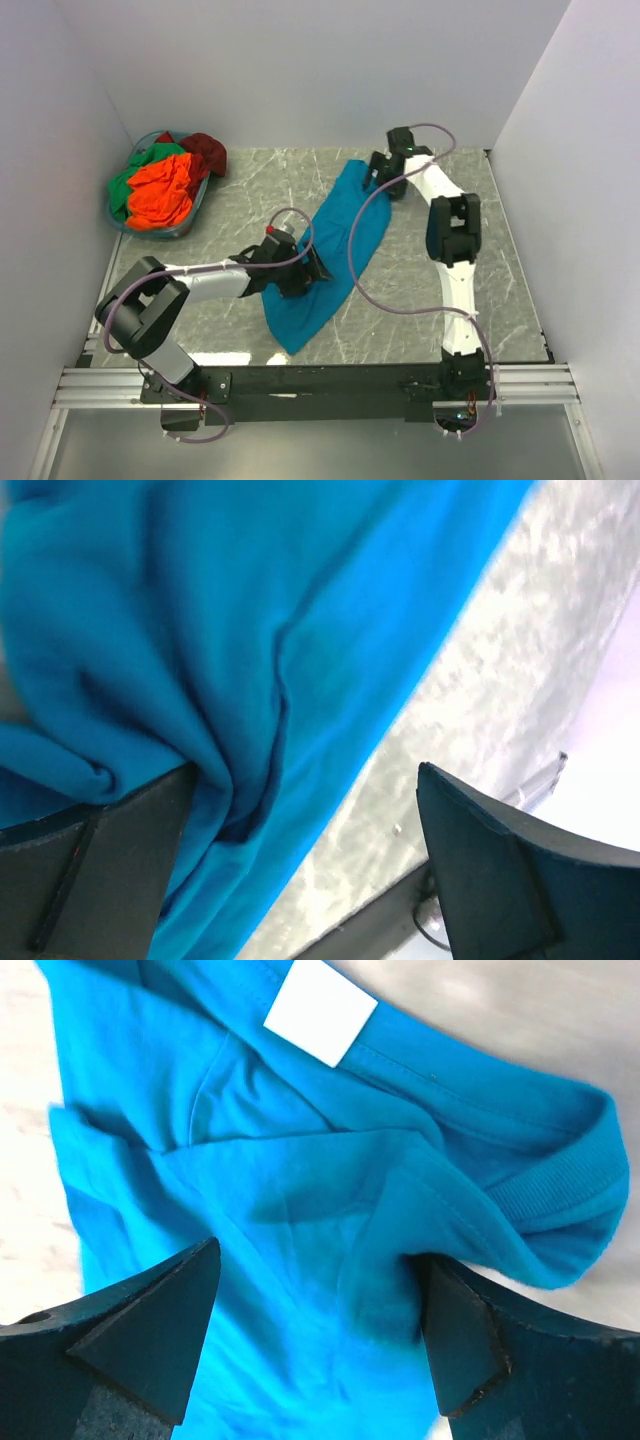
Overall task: Fold and stack the t-shirts
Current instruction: Fold the tshirt
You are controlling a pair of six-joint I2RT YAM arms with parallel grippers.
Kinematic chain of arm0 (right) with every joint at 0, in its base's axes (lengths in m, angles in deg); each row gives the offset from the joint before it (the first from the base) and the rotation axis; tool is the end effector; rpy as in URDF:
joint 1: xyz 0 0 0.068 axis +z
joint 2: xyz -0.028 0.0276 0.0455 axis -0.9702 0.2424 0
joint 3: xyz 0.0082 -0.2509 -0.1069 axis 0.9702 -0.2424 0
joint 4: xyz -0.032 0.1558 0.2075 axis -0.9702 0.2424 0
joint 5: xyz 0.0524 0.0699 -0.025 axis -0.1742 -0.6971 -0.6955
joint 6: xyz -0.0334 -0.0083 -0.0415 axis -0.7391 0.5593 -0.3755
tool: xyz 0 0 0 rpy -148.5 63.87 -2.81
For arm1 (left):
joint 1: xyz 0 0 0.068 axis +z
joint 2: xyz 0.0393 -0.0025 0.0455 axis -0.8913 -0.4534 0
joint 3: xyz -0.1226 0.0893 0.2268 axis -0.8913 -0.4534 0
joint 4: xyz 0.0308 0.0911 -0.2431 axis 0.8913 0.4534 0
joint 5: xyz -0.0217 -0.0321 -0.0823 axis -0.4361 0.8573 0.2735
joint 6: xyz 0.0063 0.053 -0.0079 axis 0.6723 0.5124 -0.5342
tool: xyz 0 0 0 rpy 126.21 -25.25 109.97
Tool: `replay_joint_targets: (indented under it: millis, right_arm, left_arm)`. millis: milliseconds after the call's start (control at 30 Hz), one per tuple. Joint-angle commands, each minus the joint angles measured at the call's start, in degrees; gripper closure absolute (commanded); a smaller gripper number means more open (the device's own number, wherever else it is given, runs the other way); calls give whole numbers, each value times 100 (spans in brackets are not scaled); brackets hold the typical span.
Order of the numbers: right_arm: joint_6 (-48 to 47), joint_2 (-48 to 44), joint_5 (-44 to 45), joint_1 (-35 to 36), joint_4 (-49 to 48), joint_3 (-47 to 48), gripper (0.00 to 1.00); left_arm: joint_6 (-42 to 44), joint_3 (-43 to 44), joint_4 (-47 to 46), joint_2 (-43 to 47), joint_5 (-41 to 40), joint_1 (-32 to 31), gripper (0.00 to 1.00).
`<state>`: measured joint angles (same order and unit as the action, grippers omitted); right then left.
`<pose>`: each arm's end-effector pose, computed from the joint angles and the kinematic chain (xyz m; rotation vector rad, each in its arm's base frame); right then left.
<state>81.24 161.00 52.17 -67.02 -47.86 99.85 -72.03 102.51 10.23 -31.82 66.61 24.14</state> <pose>0.5134 0.0849 0.1737 0.3399 2.6168 0.3541 0.2361 -0.1987 0.1560 -0.3952 2.5748 -0.9670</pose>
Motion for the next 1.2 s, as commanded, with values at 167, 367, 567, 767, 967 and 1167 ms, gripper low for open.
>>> replay_joint_targets:
  millis: [167,367,567,767,967,1167]
  right_arm:
    - [377,693,-1142,704,-335,1094,16]
    - [290,536,-1002,661,-21,1858,14]
    - [-52,-1201,-555,801,-160,815,12]
    - [-45,-2758,-62,1319,-537,-1671,12]
    - [419,-3664,474,2074,-766,-3518,11]
    - [895,-4053,808,2813,-1179,-4724,11]
  left_arm:
    - [-893,109,204,-153,-445,-979,1]
    - [-717,329,654,699,-1437,-1471,0]
    - [-366,513,1637,1288,-2394,-1525,0]
    - [-796,619,3097,2026,-3925,-1516,1]
    - [-584,514,3395,2677,-4094,-1498,1]
    - [-813,-205,2748,3133,-2873,-1498,1]
